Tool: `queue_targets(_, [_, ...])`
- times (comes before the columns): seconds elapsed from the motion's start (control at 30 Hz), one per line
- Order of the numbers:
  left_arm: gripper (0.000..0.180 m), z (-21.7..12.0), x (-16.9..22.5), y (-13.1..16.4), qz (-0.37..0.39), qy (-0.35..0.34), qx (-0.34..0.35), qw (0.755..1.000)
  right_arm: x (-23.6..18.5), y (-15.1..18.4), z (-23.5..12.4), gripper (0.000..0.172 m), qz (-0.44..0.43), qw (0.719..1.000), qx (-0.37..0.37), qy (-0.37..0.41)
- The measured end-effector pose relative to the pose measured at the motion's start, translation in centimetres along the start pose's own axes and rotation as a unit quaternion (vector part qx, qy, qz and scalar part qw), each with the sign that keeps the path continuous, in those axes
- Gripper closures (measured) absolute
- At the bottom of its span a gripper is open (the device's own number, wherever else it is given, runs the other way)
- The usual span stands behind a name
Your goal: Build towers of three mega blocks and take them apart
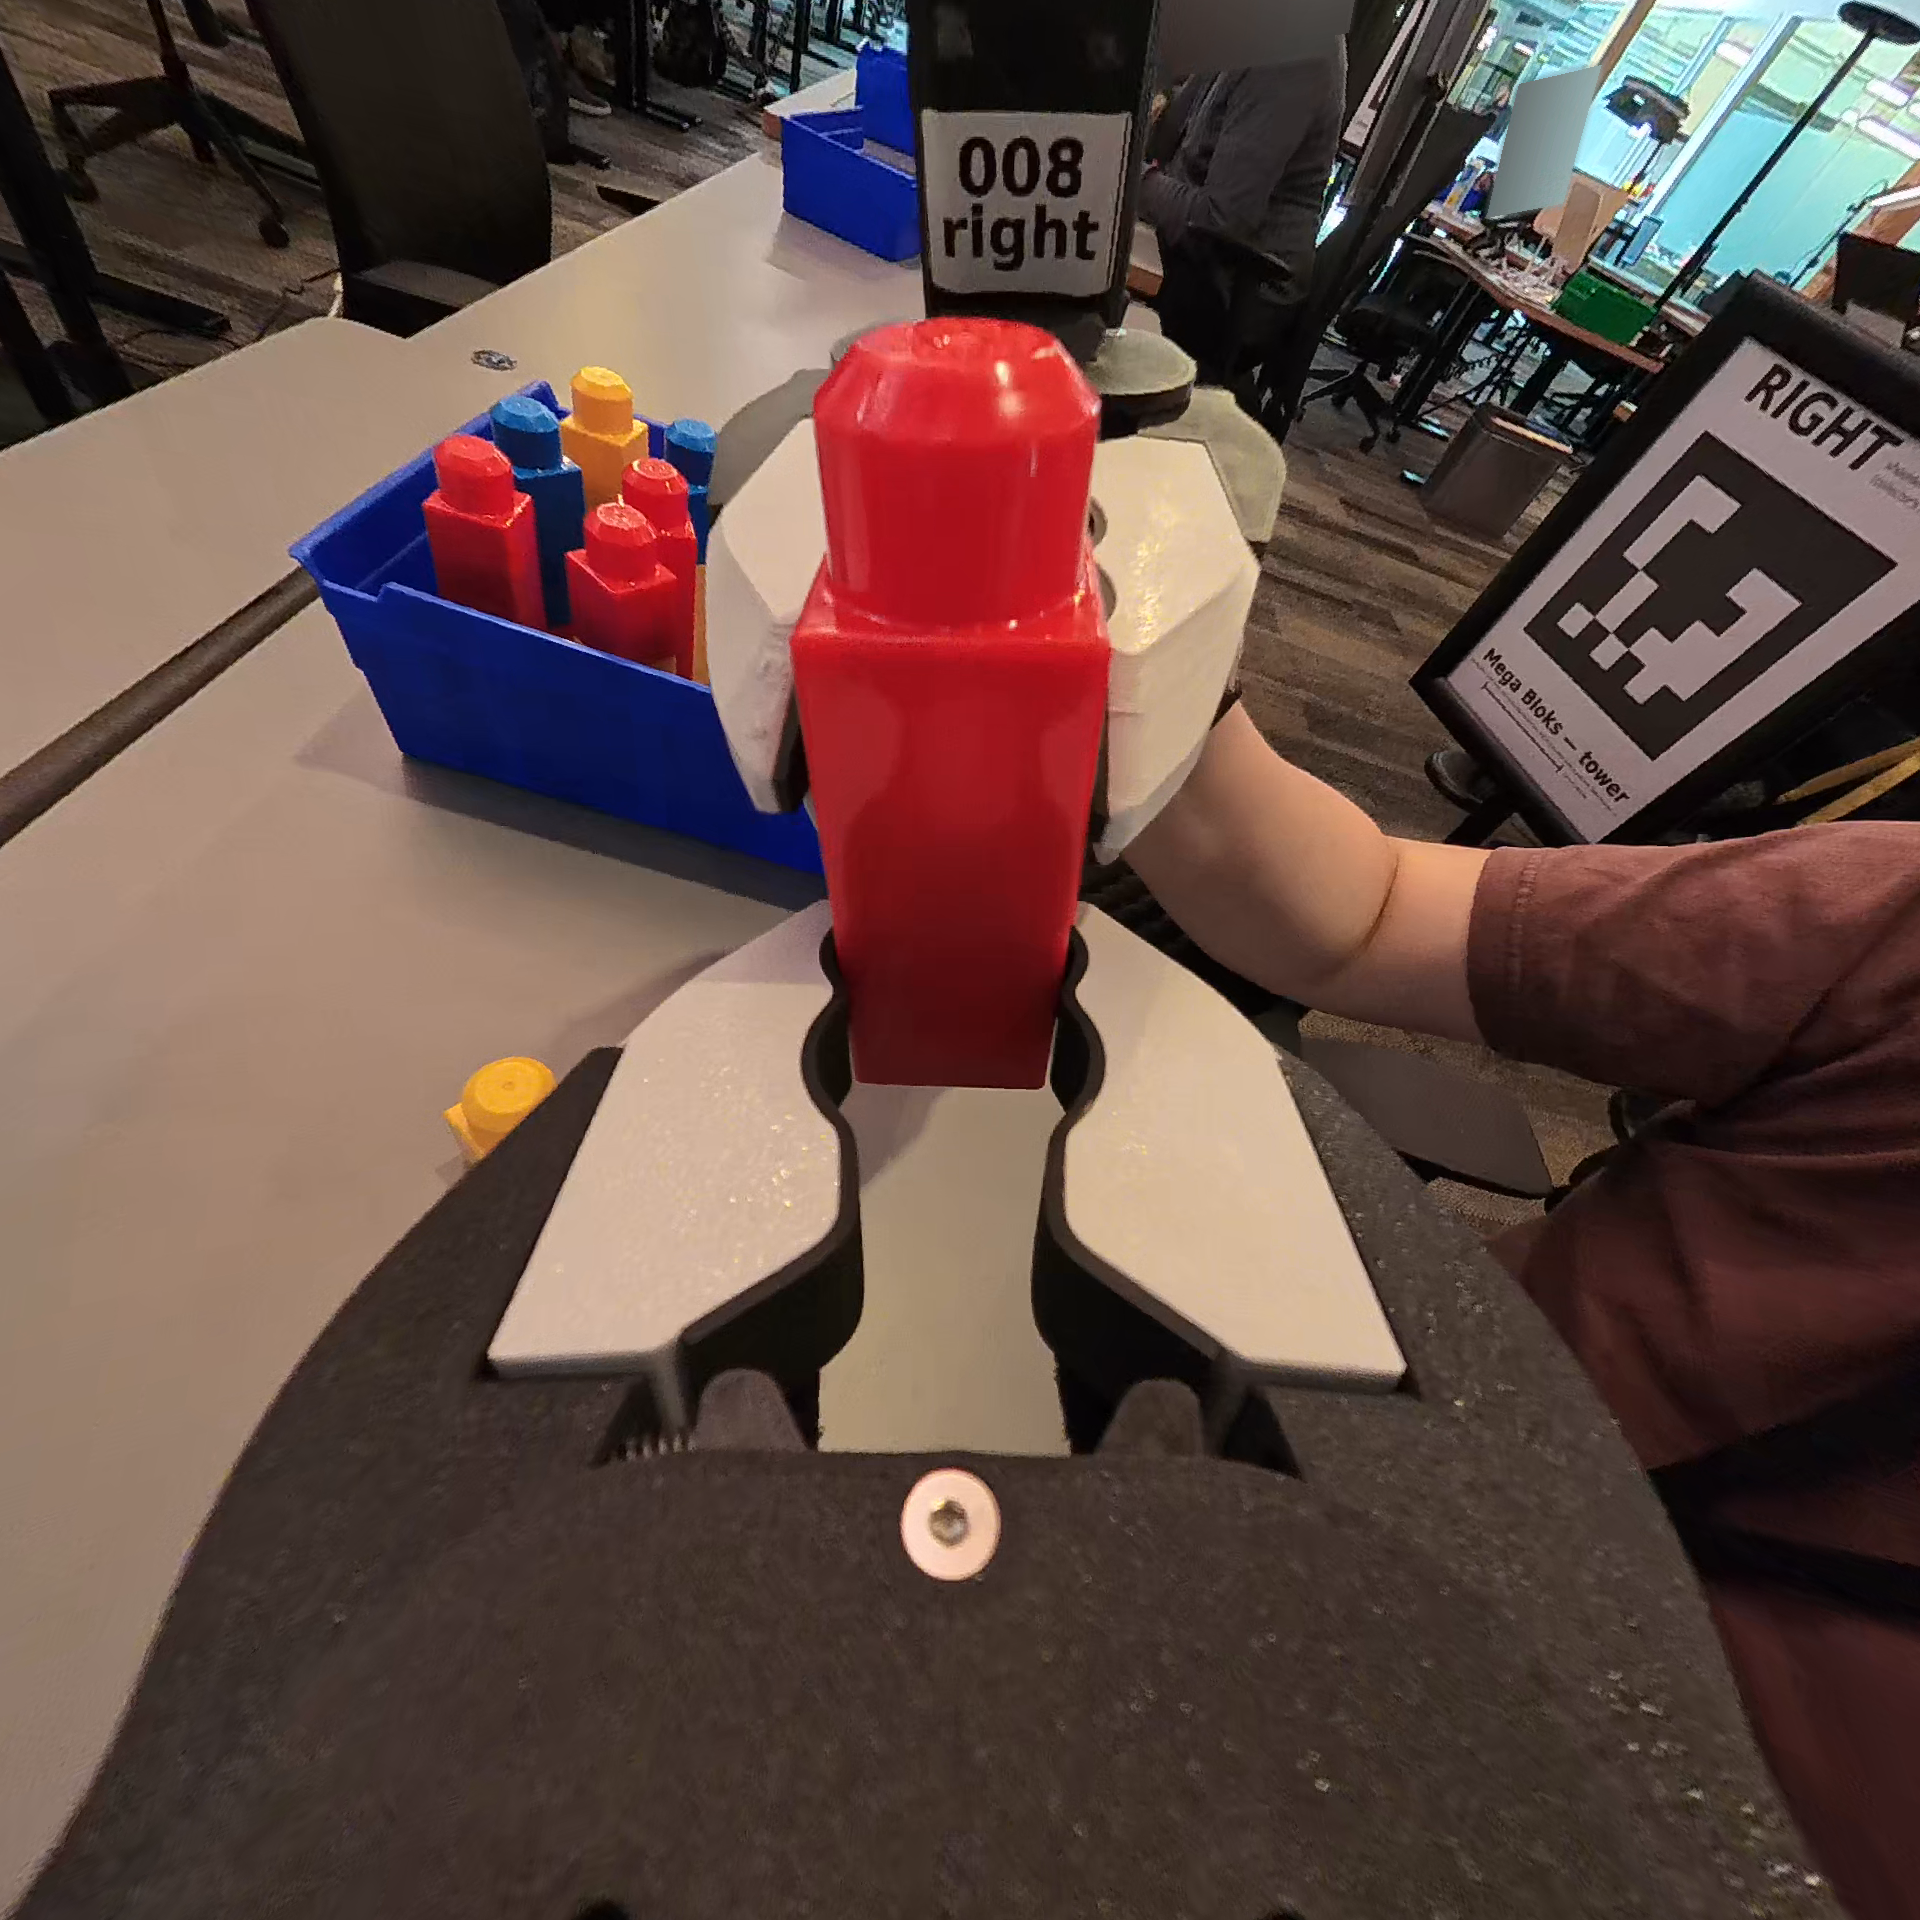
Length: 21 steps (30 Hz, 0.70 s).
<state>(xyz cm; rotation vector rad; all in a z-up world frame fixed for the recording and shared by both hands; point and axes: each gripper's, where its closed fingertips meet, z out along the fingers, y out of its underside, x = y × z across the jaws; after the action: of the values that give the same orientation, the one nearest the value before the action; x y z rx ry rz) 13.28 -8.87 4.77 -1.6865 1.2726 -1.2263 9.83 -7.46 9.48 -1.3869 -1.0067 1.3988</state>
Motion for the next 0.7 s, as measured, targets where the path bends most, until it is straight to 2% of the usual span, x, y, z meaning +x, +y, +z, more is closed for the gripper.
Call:
queue_targets(0.17, [0.145, -0.3, 0.0, -0.1, 0.007, 0.005, 0.001, 1.0, -0.1, -0.2, 0.1, 0.134, -0.014, 1.0, 0.004, 0.003])
queue_targets(0.23, [0.145, -0.8, 0.1, -0.3, 0.014, 0.006, 0.001, 1.0, -0.1, -0.5, -0.1, 0.128, -0.062, 0.998, 0.011, 0.017])
queue_targets(0.27, [0.145, -1.4, -0.1, -0.6, 0.017, -0.003, 0.007, 1.0, 0.2, -0.9, -0.3, 0.112, -0.082, 0.996, 0.022, 0.035])
queue_targets(0.3, [0.145, -2.2, -0.4, -1.0, 0.018, -0.016, 0.015, 1.0, 0.7, -1.3, -0.6, 0.106, -0.09, 0.994, 0.033, 0.054])
queue_targets(0.4, [0.145, -5.6, -1.6, -2.6, 0.017, -0.065, 0.057, 0.996, 4.8, -0.7, -2.0, 0.108, -0.059, 0.986, 0.03, 0.155])
queue_targets(0.47, [0.145, -8.1, -2.4, -3.5, 0.025, -0.106, 0.078, 0.991, 8.5, 2.1, -2.8, 0.104, -0.032, 0.971, -0.027, 0.235])
queue_targets(0.57, [0.145, -11.0, -2.9, -4.3, 0.034, -0.137, 0.104, 0.985, 12.3, 8.8, -3.7, 0.099, 0.001, 0.939, -0.168, 0.3])
queue_targets(0.63, [0.145, -12.4, -3.0, -4.7, 0.035, -0.145, 0.12, 0.982, 13.2, 12.6, -4.0, 0.103, 0.019, 0.922, -0.24, 0.304])
queue_targets(0.7, [0.145, -13.3, -3.0, -5.0, 0.033, -0.15, 0.131, 0.979, 14.0, 14.4, -4.2, 0.107, 0.027, 0.913, -0.265, 0.31])
